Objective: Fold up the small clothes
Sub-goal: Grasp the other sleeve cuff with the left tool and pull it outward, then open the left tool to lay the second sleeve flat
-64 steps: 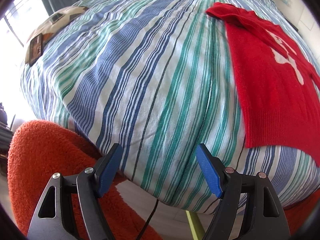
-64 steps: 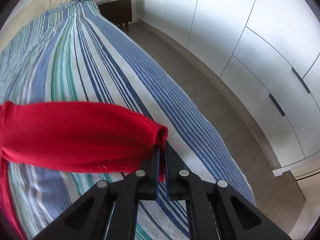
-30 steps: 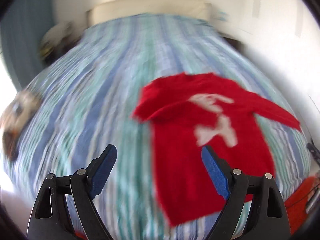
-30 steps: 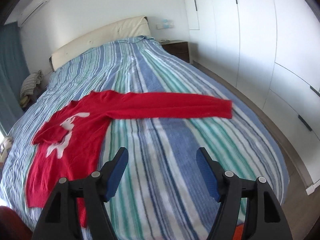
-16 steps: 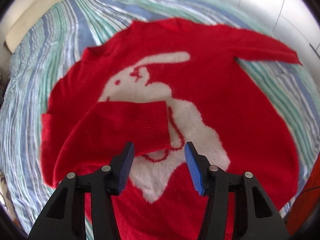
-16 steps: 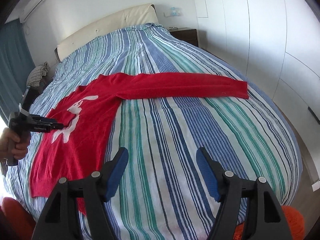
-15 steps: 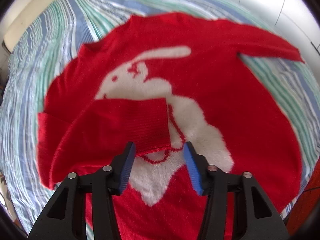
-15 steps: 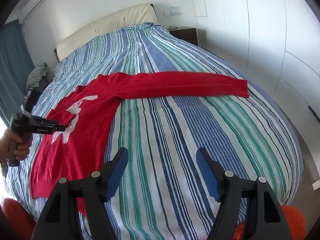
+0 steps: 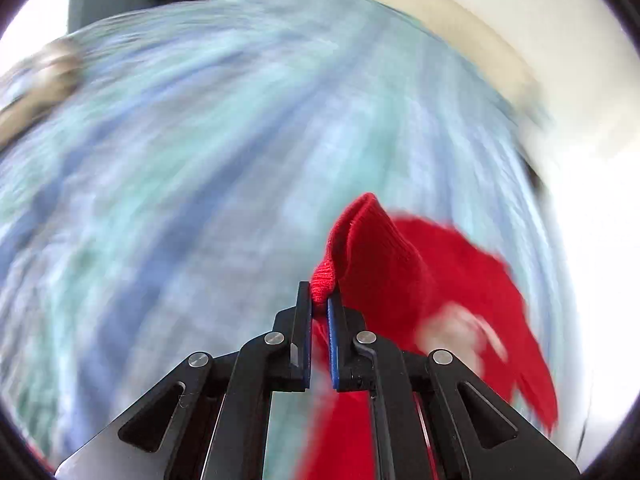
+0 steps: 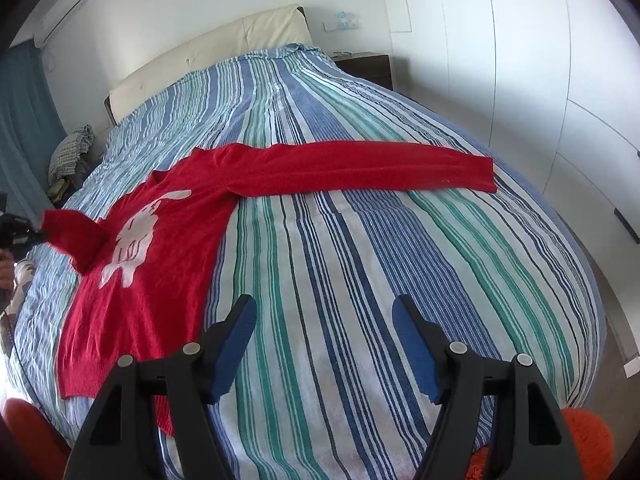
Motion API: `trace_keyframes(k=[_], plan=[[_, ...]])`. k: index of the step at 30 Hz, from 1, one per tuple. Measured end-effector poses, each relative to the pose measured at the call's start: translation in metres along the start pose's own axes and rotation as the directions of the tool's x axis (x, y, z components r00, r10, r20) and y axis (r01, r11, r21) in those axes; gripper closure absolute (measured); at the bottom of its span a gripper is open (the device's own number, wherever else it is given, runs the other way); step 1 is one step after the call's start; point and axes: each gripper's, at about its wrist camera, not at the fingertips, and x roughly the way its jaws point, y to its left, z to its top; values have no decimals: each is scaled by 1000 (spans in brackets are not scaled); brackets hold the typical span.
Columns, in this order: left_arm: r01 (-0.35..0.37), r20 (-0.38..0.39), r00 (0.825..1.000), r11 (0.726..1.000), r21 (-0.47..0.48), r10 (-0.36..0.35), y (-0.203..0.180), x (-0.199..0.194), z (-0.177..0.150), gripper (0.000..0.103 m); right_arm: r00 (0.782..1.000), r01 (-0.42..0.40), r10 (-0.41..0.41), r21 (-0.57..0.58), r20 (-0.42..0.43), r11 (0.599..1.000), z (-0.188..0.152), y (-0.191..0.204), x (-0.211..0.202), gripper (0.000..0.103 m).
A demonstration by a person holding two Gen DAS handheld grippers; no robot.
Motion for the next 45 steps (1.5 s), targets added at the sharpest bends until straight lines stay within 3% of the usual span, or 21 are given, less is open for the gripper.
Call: trace_keyframes(k=[2,3,5,9,15,22,26,27,28,29,31,33,37,42,43,45], plan=[[-152,26,988,985,-85,154,53,0,13,98,1000,2,-2,-7,-7,1000,0,2,2,33],[-239,33,969,964,-116,244,79,1,17,99,1000,4,-4,-14,-9,1000,-1,4,3,33],[-329,27,941,934,-140,336,111,6,17,99,1000,9,-10,-35,-14,999,-2,8,4,33],[-356,-38,934,917,-179,355,147,24,0,99,999,23,-25,-76,-25,997,-5,18,7,33],[-407,-88,913,902,-142,398,148,59,-6,99,998,27,-32,-75,-60,997,-9,20,16,33],[-403,-109,914,904,-142,391,157,70,-15,98,996,52,-56,-64,-75,997,-9,16,20,33],[-380,-105,923,917,-120,369,160,70,-12,89,995,63,-67,-60,-77,996,-9,16,22,33],[-377,-98,925,919,-114,368,160,64,-13,83,995,66,-70,-59,-77,996,-9,16,22,33],[-382,-87,923,918,-109,374,160,57,-16,60,994,68,-73,-59,-79,996,-9,15,22,33],[-393,-75,919,913,-106,387,160,48,-19,29,994,70,-75,-56,-81,996,-9,15,22,32],[-361,3,931,924,-123,364,159,16,-34,13,994,70,-74,-46,-83,996,-9,13,22,26],[-288,50,954,951,-115,295,154,-7,-53,12,994,72,-74,-30,-78,997,-9,10,21,24],[-160,24,987,987,14,159,120,-16,-97,11,994,74,-73,10,-83,997,-9,4,22,24],[-72,-8,997,972,224,75,50,18,-112,9,993,67,-61,65,-97,996,-11,-3,26,24],[-66,-13,997,968,244,71,41,23,-114,2,993,68,-61,73,-97,995,-11,-5,25,24],[-67,-70,993,955,288,90,30,55,-114,0,994,70,-62,86,-93,994,-12,-8,23,24]])
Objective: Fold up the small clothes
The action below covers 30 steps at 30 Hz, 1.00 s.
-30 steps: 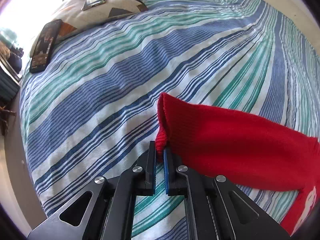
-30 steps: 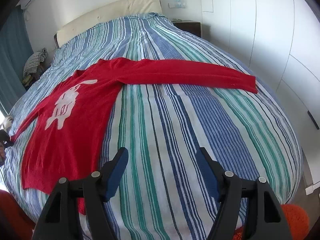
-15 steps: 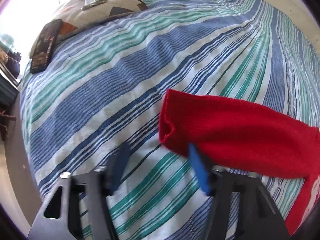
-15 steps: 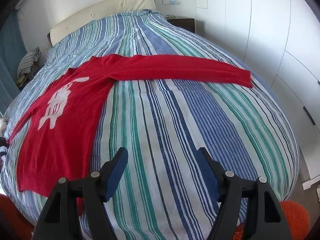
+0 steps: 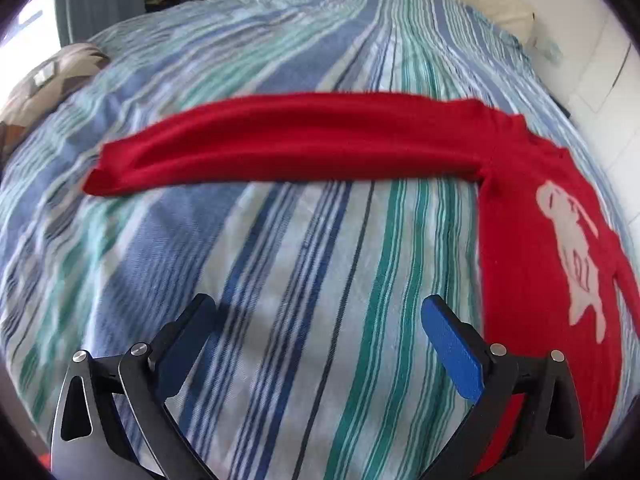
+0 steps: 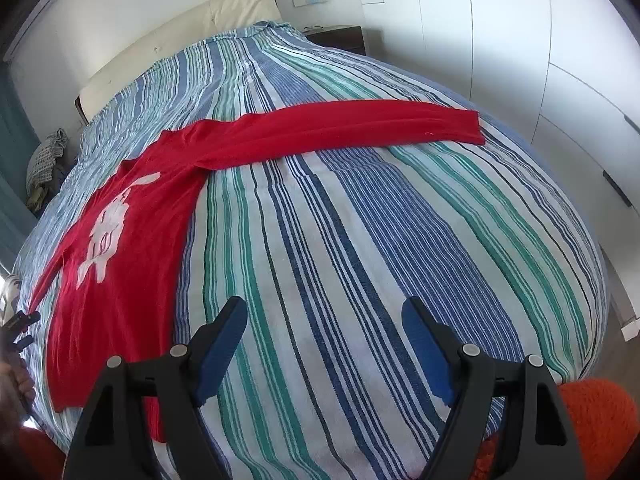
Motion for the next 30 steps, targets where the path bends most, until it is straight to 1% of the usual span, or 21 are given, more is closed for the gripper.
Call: trace_keyframes(k=[1,2,3,4,5,7,9,21,30], plan=[[-33,-30,999,999,27,34,-4,12,-3,0,1000,-1,1,10,5,1000,0,-2,-1,24],[-50,-17,999,997,62,51,-6,21,-4,0,1000,-2,2,17,8,1000,0,-4,-2,24],[-57,65,997,994,93,51,-9,18,-9,0,1000,-4,4,27,10,1000,1,-6,-3,24],[-74,126,990,991,116,59,-11,15,-13,0,1000,-7,6,38,12,999,1,-8,-4,24],[-82,128,990,989,123,66,-13,14,-14,0,1000,-10,9,48,14,999,1,-10,-5,24],[-74,148,987,988,132,54,-12,10,-18,0,1000,-17,16,67,14,998,1,-14,-4,23],[-54,169,985,991,120,33,-9,9,-22,0,1000,-19,18,77,8,997,2,-15,-2,23],[-60,173,984,991,121,38,-10,10,-22,0,1000,-28,28,-1,-12,1000,-1,3,4,23],[-61,173,984,991,121,39,-11,11,-22,0,999,-41,41,-6,-8,999,-6,7,3,23]])
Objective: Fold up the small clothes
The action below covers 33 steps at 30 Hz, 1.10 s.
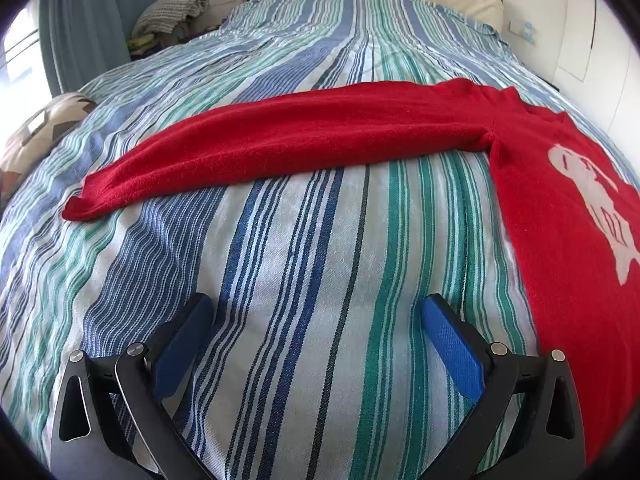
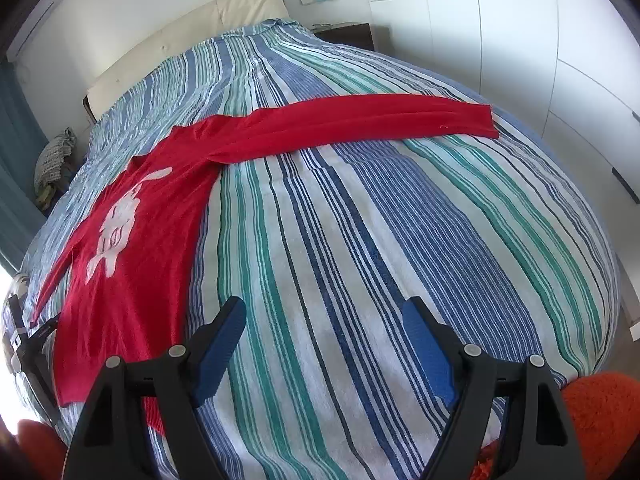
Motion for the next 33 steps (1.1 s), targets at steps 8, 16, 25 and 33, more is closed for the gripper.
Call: trace_keyframes(k=[8,16,25,33], plan=[[0,0,1000,1000,0,0,1,0,0,0,1000,-26,27,56,-8,998,2,-12,2,23],[0,0,1000,1000,0,0,1,0,0,0,999,-39,40,42,-9,998,0,-7,2,23],[0,0,1000,1000,0,0,1,0,0,0,999,-36,37,39,-14,999,0,-6,4,23],[0,0,1000,1000,0,0,1,0,0,0,999,-26,26,41,-19,999,0,-7,6,23]])
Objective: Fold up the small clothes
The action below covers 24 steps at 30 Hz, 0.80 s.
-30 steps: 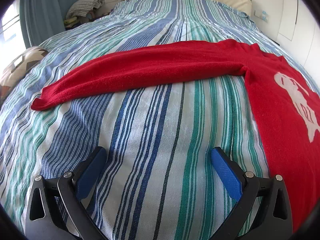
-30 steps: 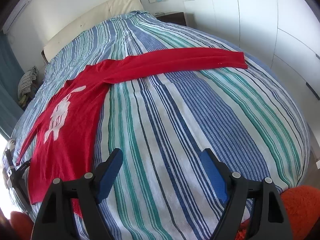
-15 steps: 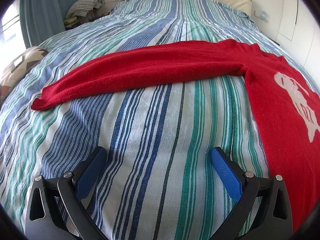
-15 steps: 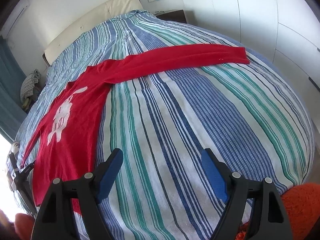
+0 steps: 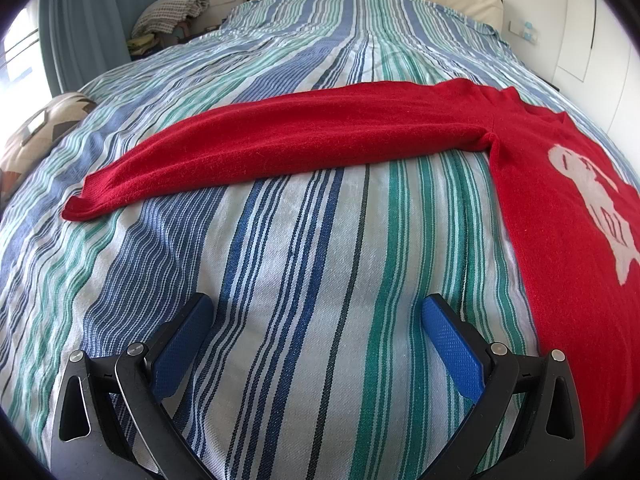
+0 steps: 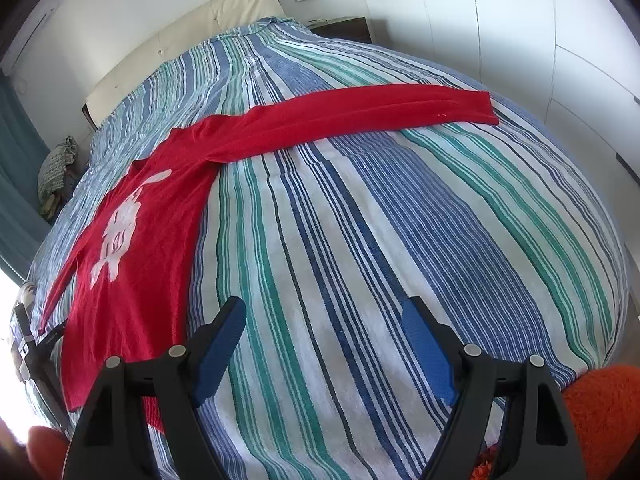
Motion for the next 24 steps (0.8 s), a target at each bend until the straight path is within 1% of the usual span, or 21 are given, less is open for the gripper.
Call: trace_keyframes(k=[10,20,24], plan=[[0,0,1000,1000,0,0,1,0,0,0,1000,-7,7,-7,-6,1000,-1,1,0,23],[0,0,1000,1000,0,0,-1,0,0,0,1000,-14,15,46,-11,999,1,-8,2,23],[0,0,1000,1000,0,0,0,0,0,0,1000,-13,13,36,-11,999,0,-6,2,23]])
